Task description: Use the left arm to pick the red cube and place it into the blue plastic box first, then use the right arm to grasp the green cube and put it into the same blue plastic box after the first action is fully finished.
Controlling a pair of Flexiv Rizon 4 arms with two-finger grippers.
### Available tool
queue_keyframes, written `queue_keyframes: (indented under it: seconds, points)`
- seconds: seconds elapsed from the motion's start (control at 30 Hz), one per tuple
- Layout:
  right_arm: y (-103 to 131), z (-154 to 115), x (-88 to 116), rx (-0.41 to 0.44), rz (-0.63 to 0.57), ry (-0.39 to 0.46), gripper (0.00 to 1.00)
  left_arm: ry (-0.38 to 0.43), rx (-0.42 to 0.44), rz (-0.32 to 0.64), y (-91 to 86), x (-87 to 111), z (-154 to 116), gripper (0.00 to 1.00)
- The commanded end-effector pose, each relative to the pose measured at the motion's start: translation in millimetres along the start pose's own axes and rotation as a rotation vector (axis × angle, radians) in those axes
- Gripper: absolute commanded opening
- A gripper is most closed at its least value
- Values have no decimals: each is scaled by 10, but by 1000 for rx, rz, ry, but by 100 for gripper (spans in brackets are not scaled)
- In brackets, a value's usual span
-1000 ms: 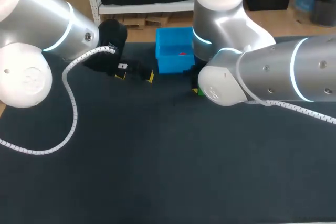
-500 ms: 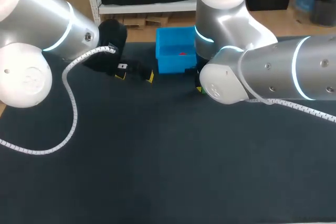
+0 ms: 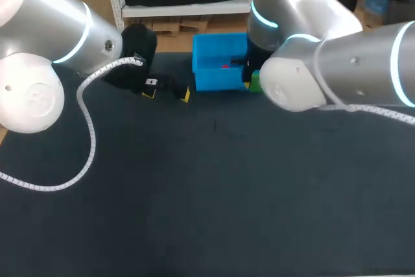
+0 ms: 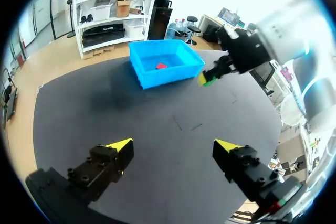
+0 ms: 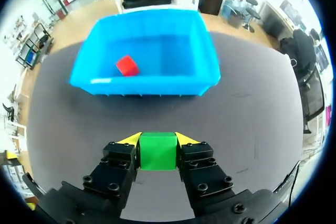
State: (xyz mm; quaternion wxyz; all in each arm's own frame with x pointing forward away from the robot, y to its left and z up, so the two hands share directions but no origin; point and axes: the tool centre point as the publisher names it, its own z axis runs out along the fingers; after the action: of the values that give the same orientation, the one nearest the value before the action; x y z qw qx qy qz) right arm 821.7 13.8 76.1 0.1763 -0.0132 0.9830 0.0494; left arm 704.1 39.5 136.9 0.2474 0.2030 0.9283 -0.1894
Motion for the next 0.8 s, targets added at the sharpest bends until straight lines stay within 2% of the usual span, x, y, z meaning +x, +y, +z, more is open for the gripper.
queue_keyframes:
  seconds: [0.03,0.23,0.43,0.8]
  points:
    - [-72,-460,149,-35,-1,-92,0,-2,6,2,14,0,3,100]
    - [-18,-922,180,-93,-14,-182,0,-2,6,2,14,0,3,100]
    - [5,-1239,208,-138,-32,-258,0,-2,6,2,14,0,3,100]
    - [17,-1349,267,-204,-58,-314,0,-2,6,2,14,0,3,100]
